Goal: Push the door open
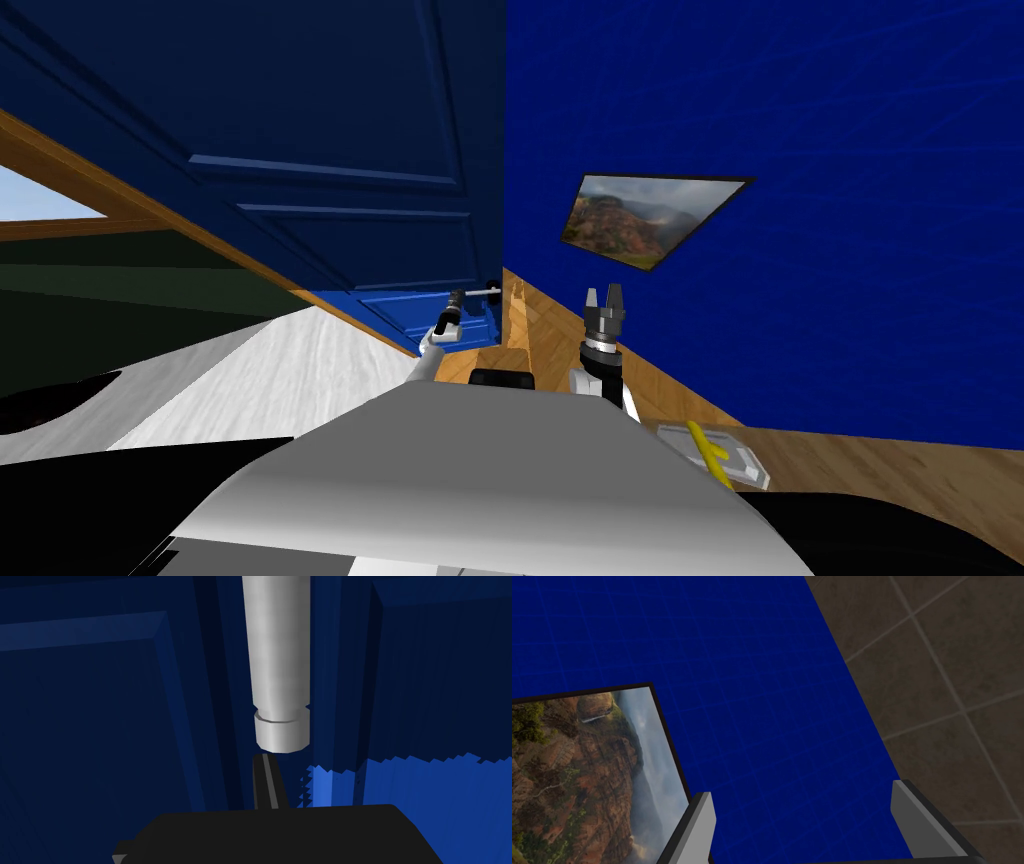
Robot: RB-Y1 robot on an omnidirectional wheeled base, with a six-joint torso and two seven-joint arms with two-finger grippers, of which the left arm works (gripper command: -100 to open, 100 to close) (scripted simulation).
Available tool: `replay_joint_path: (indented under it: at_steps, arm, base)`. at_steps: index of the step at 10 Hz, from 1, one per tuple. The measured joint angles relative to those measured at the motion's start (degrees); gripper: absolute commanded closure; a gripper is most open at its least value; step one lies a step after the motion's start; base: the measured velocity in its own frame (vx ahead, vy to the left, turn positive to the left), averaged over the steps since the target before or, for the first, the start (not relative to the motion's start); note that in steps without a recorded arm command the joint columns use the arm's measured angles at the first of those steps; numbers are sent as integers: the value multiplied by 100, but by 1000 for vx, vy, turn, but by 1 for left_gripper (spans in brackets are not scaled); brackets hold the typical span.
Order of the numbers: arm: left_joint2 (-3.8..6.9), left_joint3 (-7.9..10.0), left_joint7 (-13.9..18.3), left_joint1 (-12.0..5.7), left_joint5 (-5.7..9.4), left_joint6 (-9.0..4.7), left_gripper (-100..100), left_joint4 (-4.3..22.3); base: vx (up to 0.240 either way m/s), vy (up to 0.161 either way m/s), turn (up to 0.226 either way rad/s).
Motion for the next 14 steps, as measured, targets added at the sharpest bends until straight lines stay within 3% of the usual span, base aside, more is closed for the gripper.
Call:
replay_joint_path:
  at_steps: [9,10,14]
  arm:
    - [110,-938,-85,249,114,0,-100,-207]
    - [87,-1060,-108,334,118,28,-100,-319]
    - [85,-1532,-165,405,176,46,-100,-383]
  base:
    - [13,-27,208]
    - [18,-36,216]
    - [13,-41,204]
